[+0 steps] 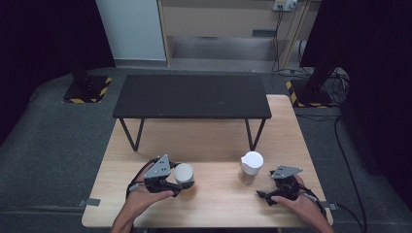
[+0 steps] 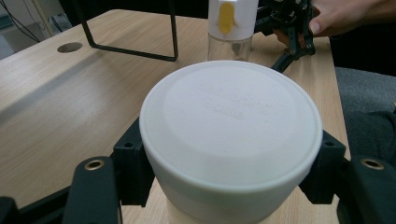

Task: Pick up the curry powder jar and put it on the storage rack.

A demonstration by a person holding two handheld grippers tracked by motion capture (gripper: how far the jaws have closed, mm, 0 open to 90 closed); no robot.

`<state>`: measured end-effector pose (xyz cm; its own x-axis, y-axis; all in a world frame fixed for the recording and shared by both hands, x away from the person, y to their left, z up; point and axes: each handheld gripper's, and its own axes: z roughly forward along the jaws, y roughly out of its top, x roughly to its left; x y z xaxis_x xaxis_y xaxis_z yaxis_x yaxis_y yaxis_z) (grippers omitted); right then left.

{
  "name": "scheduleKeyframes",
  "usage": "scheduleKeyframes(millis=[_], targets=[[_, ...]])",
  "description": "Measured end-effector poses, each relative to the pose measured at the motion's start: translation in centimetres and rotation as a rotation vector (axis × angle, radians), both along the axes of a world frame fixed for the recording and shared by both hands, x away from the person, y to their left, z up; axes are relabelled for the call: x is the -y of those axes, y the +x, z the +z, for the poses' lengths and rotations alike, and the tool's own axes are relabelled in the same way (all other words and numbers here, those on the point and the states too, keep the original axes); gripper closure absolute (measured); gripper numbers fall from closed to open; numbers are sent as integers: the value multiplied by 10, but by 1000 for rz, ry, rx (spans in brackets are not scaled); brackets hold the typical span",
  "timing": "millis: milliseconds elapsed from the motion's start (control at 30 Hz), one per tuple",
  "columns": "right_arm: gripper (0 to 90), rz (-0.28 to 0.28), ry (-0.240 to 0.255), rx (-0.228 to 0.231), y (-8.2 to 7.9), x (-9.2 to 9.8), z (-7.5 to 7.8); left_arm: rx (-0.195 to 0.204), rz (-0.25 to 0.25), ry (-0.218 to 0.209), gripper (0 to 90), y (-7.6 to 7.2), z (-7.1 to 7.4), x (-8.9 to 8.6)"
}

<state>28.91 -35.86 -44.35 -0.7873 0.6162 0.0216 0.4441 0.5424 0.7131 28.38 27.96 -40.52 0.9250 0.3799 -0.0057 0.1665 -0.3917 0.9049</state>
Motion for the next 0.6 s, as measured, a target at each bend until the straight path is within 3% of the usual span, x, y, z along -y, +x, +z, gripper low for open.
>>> scheduleKeyframes(millis=[600], targets=[[12,0,0,0,0,0,0,7,8,4,327,-4,7,-16]])
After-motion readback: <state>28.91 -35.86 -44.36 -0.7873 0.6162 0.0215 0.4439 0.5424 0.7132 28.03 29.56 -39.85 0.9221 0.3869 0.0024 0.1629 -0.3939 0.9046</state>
